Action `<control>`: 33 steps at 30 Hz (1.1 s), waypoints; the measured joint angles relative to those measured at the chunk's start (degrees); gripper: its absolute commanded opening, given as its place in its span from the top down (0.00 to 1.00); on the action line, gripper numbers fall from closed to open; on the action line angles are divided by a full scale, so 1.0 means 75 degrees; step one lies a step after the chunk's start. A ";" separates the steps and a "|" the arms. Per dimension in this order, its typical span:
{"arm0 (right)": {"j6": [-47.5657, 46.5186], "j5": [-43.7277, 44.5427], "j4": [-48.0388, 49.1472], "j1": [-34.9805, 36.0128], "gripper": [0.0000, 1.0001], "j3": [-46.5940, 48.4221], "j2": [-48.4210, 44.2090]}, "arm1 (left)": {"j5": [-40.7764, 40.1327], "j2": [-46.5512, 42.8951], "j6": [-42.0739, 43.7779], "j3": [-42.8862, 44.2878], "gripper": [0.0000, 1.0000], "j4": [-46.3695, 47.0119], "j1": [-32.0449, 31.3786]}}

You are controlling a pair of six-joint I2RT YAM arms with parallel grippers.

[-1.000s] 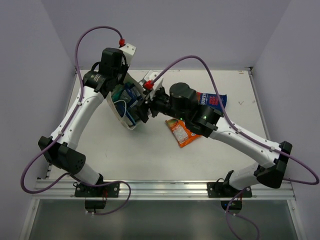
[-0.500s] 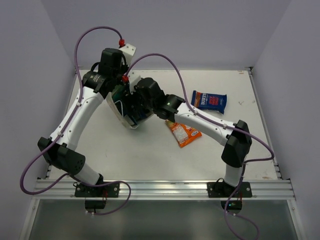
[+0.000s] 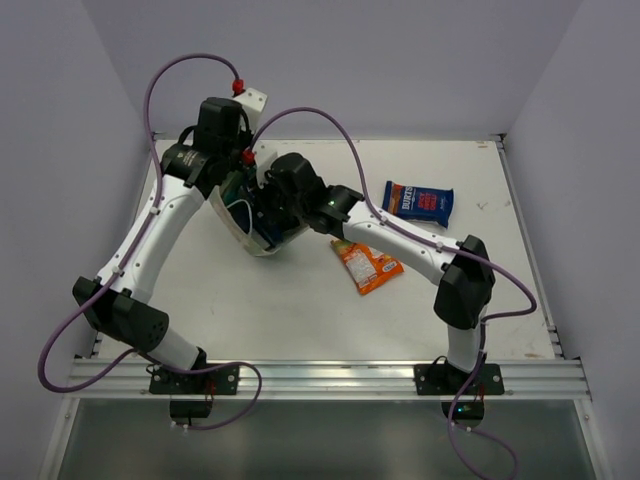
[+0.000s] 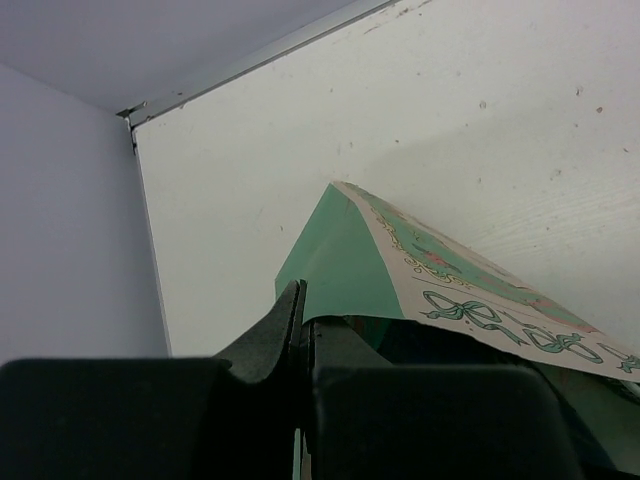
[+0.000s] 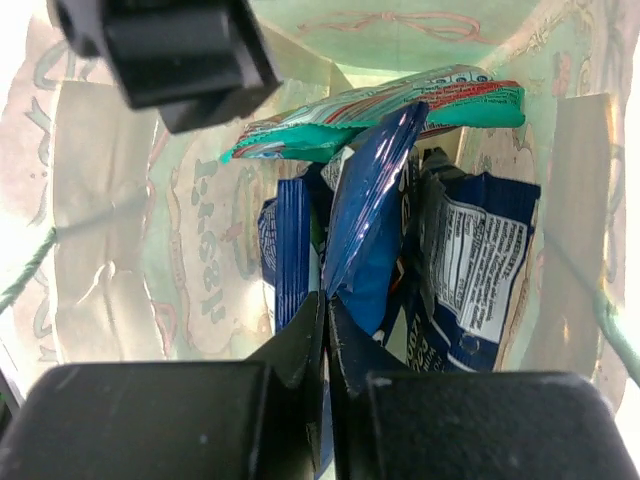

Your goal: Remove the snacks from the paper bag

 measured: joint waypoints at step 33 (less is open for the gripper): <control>-0.0463 -0.0472 -0.0941 -0.1314 1.00 0.2282 -0.3652 | -0.1553 0.0353 -0.0490 0.0000 1.00 -0.0274 0.0554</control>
